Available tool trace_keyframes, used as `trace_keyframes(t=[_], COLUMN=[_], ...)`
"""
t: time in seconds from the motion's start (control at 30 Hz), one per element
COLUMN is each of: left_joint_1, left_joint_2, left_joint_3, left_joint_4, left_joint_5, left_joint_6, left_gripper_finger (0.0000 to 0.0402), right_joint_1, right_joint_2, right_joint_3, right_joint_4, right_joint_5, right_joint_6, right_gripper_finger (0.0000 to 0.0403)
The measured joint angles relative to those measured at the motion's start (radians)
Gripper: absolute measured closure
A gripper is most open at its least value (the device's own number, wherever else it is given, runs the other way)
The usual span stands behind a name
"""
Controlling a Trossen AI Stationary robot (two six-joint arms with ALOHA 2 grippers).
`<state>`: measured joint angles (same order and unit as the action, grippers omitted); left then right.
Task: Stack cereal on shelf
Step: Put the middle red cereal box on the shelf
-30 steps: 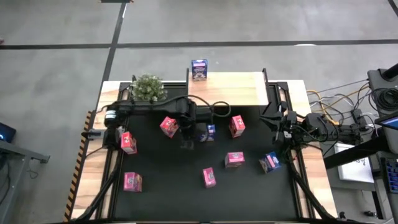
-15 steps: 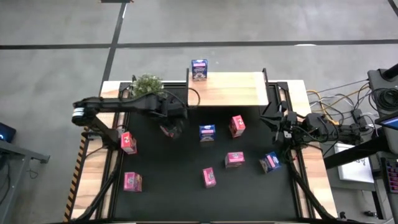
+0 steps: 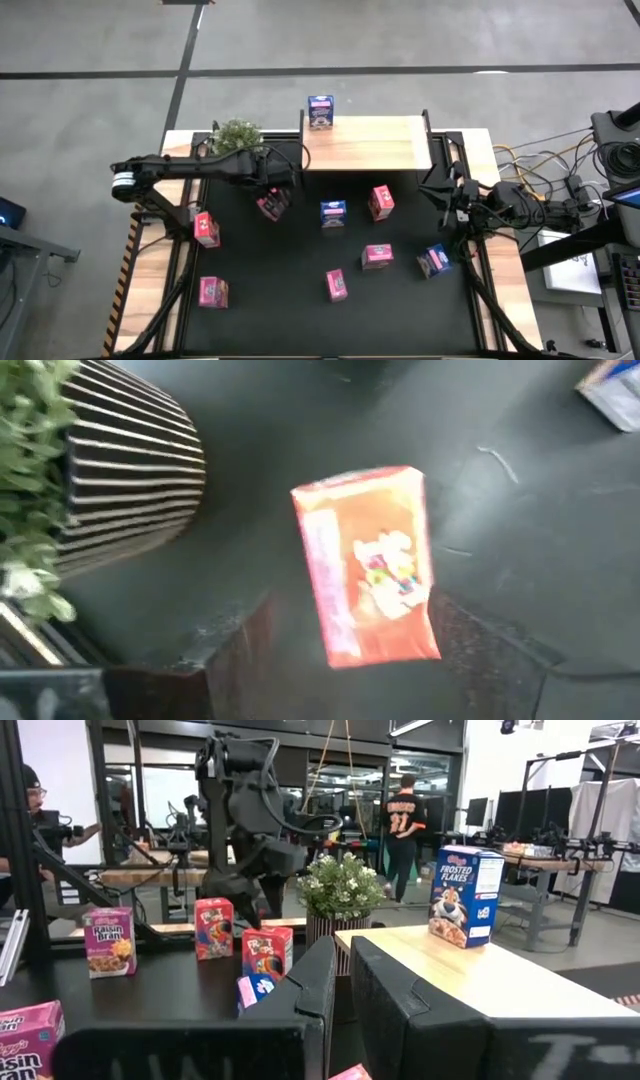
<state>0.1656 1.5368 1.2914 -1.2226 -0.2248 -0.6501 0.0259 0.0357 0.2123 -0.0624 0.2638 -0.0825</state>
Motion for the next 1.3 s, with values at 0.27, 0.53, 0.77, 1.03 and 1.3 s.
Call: trace_keyframes(t=[0.27,0.53,0.77,1.03,1.3], left_joint_1=[0.01,0.012,0.016,0.018,0.02], left_joint_2=[-0.001,-0.008,-0.013,-0.013,-0.013], left_joint_3=[-0.01,-0.01,-0.009,-0.051,-0.096], left_joint_4=[0.039,0.038,0.045,0.108,0.154], left_joint_5=[0.012,0.029,0.029,0.052,0.05], left_joint_6=[0.037,0.011,0.01,0.011,0.025], left_gripper_finger=[0.0145,0.0145,0.0145,0.0145,0.0146], right_joint_1=[0.0,0.0,0.0,0.0,0.0], right_joint_2=[0.0,0.0,0.0,0.0,0.0], right_joint_3=[0.004,0.004,0.004,0.003,0.003], right_joint_4=[0.0,0.0,0.0,-0.001,-0.008], right_joint_5=[0.0,0.0,0.0,0.0,0.0], right_joint_6=[0.001,0.001,0.002,0.001,0.0], right_gripper_finger=[0.0374,0.0374,0.0374,0.0374,0.0374])
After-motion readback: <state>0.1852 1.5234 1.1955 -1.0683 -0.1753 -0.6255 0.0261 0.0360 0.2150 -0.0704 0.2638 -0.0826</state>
